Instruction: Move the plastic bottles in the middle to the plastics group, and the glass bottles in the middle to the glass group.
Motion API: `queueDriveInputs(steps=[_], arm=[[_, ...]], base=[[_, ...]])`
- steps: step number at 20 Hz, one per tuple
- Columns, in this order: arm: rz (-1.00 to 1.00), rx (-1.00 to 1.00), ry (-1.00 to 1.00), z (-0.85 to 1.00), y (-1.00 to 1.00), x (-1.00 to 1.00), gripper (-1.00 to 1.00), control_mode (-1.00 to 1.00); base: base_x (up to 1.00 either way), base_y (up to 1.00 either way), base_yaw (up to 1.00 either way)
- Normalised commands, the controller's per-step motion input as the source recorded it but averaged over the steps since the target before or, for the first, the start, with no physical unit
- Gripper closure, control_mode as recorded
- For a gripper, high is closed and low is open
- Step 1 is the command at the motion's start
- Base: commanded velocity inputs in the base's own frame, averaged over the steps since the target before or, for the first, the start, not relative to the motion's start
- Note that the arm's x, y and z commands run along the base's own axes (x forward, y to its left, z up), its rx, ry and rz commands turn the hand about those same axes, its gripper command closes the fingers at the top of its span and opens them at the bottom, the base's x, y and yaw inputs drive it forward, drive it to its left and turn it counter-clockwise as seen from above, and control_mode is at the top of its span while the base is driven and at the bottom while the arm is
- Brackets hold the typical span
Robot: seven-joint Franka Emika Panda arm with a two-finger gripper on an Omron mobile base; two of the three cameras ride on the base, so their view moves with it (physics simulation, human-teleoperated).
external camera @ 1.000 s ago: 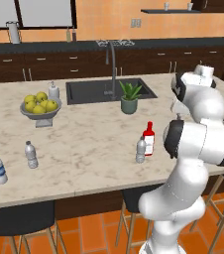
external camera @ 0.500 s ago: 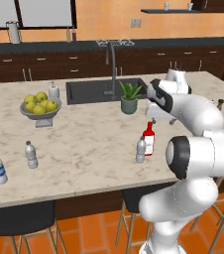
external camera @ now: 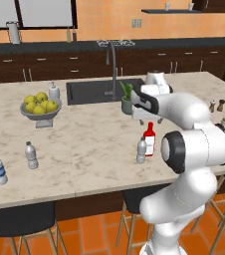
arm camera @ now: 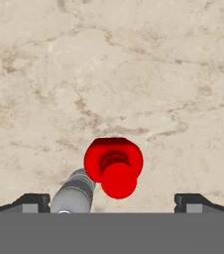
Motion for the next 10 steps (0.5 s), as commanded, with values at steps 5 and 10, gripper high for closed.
queueDriveInputs(steps=[5, 10], arm=[[0.02, -0.03, 0.03, -0.11, -0.12, 0.11, -1.00, -1.00], [0.05, 0.01, 0.00, -0.02, -0.04, -0.07, -1.00, -1.00]], base=[[0.00, 0.00, 0.00], [0.00, 0.00, 0.00]])
